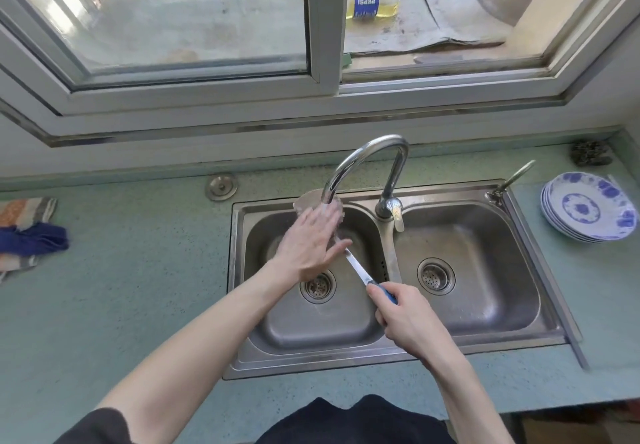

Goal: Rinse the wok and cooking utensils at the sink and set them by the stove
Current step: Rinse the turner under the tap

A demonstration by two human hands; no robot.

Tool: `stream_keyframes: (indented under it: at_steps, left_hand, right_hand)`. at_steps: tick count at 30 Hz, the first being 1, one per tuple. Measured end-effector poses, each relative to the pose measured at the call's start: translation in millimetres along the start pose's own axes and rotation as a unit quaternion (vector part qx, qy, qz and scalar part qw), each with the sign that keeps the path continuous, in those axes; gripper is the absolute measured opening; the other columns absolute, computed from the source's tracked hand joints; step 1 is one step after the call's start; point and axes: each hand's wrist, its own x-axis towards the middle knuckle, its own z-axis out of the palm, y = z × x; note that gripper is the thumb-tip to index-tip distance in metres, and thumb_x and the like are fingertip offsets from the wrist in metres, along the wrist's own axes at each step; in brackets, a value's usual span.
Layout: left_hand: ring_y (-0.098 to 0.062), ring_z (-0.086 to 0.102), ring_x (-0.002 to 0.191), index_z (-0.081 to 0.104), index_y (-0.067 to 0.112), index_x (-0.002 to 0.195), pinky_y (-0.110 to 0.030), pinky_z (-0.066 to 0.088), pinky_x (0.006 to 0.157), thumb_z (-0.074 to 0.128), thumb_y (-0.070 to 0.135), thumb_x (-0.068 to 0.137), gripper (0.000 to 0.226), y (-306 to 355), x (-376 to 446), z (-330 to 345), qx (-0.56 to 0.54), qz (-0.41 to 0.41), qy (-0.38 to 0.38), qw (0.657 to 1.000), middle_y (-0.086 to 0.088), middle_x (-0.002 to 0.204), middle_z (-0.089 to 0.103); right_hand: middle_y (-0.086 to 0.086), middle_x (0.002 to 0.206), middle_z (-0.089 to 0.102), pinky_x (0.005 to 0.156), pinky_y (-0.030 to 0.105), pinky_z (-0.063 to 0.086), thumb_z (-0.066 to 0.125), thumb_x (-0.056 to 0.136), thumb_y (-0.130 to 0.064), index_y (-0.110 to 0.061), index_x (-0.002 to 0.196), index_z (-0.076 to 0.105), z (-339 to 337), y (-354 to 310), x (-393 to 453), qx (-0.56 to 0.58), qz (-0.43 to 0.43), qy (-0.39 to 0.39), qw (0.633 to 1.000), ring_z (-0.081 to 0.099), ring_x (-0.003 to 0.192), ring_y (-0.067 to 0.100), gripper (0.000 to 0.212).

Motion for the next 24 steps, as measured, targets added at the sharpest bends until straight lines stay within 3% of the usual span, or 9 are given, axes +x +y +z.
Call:
stream_keyframes:
  at_steps: [4,7,11,14,19,24]
  left_hand:
    - [-0.014,0.003,0.159,0.019,0.012,0.163,-0.038,0.007,0.129,0.005,0.067,0.102,0.084,12,-16,15,-0.056,0.006,-0.002,0.998,-0.005,0.171,0.012]
    - [-0.015,0.002,0.159,0.016,0.013,0.164,-0.041,0.008,0.129,0.014,0.064,0.105,0.078,4,-11,12,-0.024,0.002,0.016,1.0,-0.004,0.172,0.009]
    - [-0.016,-0.007,0.158,0.002,0.013,0.163,-0.036,-0.003,0.129,0.01,0.065,0.105,0.078,-15,2,-7,-0.014,-0.079,0.032,0.996,-0.006,0.17,-0.003]
    - [-0.015,-0.015,0.156,-0.01,0.014,0.159,-0.035,-0.007,0.128,0.007,0.067,0.104,0.077,-23,4,-11,0.022,-0.079,0.014,0.997,-0.005,0.168,-0.013]
    - [-0.017,-0.01,0.158,-0.001,0.013,0.164,-0.038,0.001,0.13,0.011,0.067,0.105,0.081,-12,-19,17,-0.012,-0.068,0.024,0.997,-0.006,0.171,-0.005]
    - [-0.017,-0.001,0.159,0.013,0.011,0.164,-0.039,0.001,0.129,0.011,0.064,0.106,0.078,2,-37,33,-0.003,-0.053,0.026,0.998,-0.007,0.172,0.008]
  right_hand:
    - [-0.002,0.056,0.055,0.058,0.031,0.039,0.051,0.1,-0.048,-0.013,0.073,0.053,-1,1,1,-0.028,-0.003,0.01,1.0,0.044,0.05,0.016,0.044]
    - [-0.003,0.056,0.055,0.059,0.032,0.039,0.05,0.101,-0.048,-0.017,0.07,0.05,1,-1,1,-0.047,-0.005,0.019,0.999,0.046,0.052,0.016,0.044]
    - [-0.003,0.056,0.051,0.056,0.03,0.037,0.051,0.103,-0.048,-0.019,0.069,0.048,2,-2,-5,-0.062,-0.017,0.008,0.998,0.042,0.049,0.013,0.045]
    - [-0.006,0.053,0.05,0.054,0.029,0.037,0.051,0.104,-0.045,-0.021,0.068,0.047,4,-2,-9,-0.047,-0.019,0.009,0.999,0.042,0.044,0.011,0.044]
    - [0.0,0.059,0.056,0.062,0.039,0.046,0.049,0.102,-0.05,-0.018,0.069,0.051,6,-9,-4,-0.085,-0.022,0.036,0.996,0.053,0.058,0.02,0.046]
    - [0.004,0.068,0.065,0.069,0.041,0.05,0.05,0.103,-0.048,-0.016,0.076,0.061,0,-10,0,-0.104,-0.014,0.04,0.994,0.062,0.071,0.026,0.044]
